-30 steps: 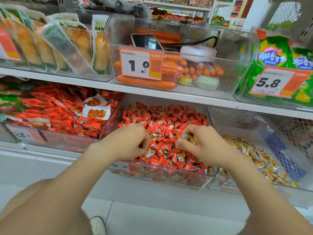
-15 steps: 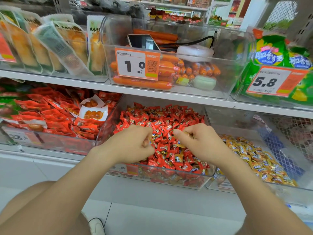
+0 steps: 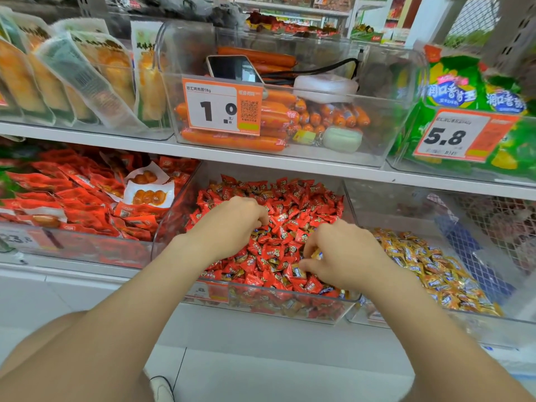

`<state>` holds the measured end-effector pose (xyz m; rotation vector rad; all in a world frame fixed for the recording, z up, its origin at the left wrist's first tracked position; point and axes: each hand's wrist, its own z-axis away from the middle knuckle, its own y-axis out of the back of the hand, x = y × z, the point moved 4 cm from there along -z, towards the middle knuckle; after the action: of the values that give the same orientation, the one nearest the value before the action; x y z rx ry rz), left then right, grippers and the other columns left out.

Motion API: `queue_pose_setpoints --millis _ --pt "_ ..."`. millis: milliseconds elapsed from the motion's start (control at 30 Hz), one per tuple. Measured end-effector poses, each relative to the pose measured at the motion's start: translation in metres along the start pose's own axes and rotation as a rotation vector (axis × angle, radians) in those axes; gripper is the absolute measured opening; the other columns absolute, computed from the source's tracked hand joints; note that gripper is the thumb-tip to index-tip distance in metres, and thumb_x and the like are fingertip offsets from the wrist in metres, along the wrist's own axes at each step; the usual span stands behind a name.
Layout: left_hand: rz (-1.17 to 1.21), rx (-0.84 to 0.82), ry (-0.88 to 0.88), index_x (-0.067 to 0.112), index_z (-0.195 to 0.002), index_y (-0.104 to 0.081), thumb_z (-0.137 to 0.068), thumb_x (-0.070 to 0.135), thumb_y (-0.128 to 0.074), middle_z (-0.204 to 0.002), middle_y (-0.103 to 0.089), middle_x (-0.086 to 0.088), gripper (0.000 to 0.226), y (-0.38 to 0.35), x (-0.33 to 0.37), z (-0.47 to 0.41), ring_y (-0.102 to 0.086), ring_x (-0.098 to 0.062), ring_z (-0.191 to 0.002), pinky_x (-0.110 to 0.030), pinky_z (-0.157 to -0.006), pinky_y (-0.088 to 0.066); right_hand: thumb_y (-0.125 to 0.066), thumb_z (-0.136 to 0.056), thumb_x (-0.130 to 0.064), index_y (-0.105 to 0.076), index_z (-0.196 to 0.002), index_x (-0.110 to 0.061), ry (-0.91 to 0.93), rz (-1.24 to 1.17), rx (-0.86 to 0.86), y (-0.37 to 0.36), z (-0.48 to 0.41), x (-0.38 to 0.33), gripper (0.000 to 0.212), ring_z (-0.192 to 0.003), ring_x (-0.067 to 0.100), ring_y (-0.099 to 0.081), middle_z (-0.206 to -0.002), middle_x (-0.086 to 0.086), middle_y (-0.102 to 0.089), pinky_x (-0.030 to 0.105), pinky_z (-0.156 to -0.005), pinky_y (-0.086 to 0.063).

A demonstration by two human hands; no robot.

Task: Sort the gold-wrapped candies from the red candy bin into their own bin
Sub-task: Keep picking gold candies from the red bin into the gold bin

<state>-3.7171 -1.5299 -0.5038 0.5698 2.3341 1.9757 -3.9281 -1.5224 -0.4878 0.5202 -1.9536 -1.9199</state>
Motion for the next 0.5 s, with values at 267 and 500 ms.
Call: queue_pose_setpoints --millis 267,500 --pt "-0.126 -0.349 0.083 0.008 -0.116 -0.061 -0.107 0.034 -0.058 -0.119 -0.046 -0.009 0.028 -0.02 -0.01 0.0 -0.06 -0.026 -0.092 -0.039 -0.084 -0.049 -0.07 -0.092 -0.048 -0.07 -0.11 -0.03 0.057 0.051 -0.176 -0.022 -0.014 -0.006 0.026 -0.108 0.028 -0.065 -0.113 -0.001 -0.067 0.036 -0.075 -0.048" --pt "-0.053 -0.381 0.092 0.011 -0.133 -0.058 -0.106 0.034 -0.061 -0.131 -0.049 -0.007 0.036 -0.02 -0.003 0.003 -0.059 -0.026 -0.111 -0.04 -0.095 -0.05 -0.071 -0.091 -0.046 -0.069 -0.117 -0.028 0.042 0.024 -0.167 -0.028 -0.012 -0.006 0.032 -0.109 0.029 -0.064 -0.112 0.002 -0.067 0.038 -0.075 -0.047"
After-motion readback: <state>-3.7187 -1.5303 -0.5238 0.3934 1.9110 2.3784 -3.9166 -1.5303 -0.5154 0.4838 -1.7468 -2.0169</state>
